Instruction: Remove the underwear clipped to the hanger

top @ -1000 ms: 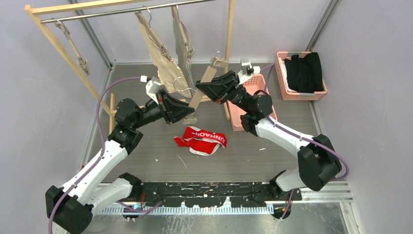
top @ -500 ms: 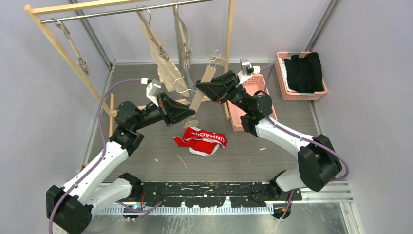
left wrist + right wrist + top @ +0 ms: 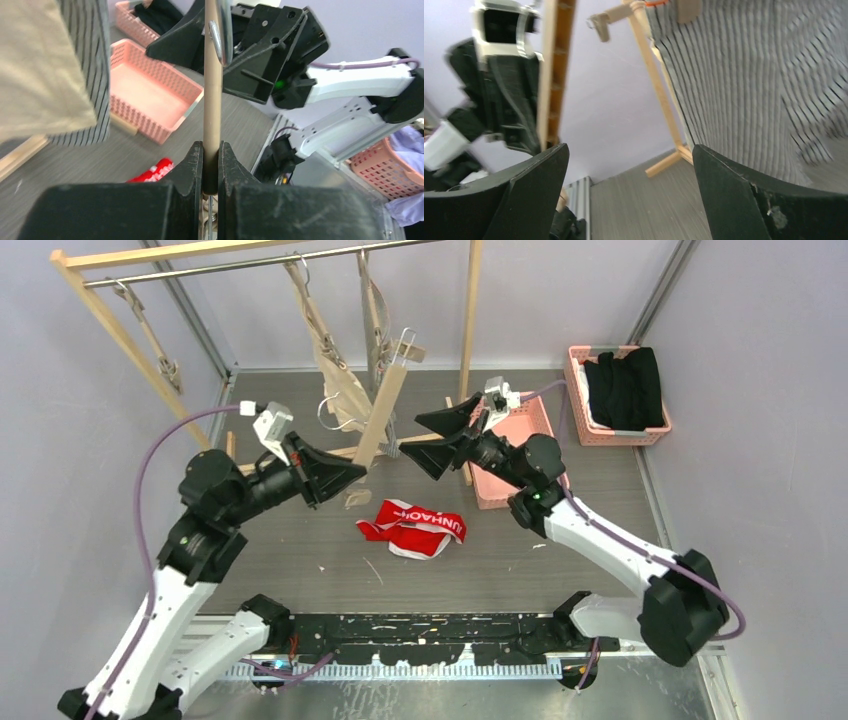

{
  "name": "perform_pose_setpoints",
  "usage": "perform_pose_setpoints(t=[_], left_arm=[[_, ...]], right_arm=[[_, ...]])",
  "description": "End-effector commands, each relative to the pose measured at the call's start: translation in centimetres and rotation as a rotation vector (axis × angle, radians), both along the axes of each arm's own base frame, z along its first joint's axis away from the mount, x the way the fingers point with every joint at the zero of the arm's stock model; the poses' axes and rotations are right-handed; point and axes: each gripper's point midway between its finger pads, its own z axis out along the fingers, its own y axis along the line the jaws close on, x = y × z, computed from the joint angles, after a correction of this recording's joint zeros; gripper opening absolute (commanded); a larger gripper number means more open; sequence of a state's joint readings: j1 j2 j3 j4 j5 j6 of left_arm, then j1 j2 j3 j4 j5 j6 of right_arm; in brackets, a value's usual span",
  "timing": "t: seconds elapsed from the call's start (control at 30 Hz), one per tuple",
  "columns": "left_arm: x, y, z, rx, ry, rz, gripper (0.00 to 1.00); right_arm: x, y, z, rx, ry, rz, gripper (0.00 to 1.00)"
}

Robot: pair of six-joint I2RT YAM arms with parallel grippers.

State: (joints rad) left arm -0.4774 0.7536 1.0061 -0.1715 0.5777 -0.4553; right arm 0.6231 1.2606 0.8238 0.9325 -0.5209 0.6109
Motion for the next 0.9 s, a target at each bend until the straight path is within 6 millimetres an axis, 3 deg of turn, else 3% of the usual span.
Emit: perform_pose_setpoints(t=[0.0, 0.13, 0.27, 0.47, 0.63, 0.87], left_arm=[[-2.2, 4.0, -0.9, 0.155, -0.001, 0.139, 0.0], [-3.9, 8.5, -0.2, 0.252, -0.026, 0.311, 0.0], [-4.5, 12.5, 0.6, 0.295, -0.025, 0.493, 0.0], [-4.2, 17.3, -1.1, 0.405, 0.074, 0.731, 0.0], [-3.5, 19.5, -2.3, 0.466, 0.118, 0.854, 0.0], [-1.6, 19.9, -3.2, 0.522, 0.153, 0.916, 0.0]], right_arm=[[2.2, -2.2, -4.5, -0.262, 0.001, -0.292, 1.0], [3.0, -4.9, -11.3, -0.531, 0.114, -0.515, 1.0], [3.1, -7.1, -16.7, -0.729, 0.214, -0.659, 1.0], [1.3, -7.4, -23.6, -0.974, 0.265, -0.681, 1.0], [-0.3, -6.4, -27.4, -1.033, 0.309, -0.591, 1.0], [-1.7, -5.5, -31.4, -1.087, 0.355, -0.493, 1.0]])
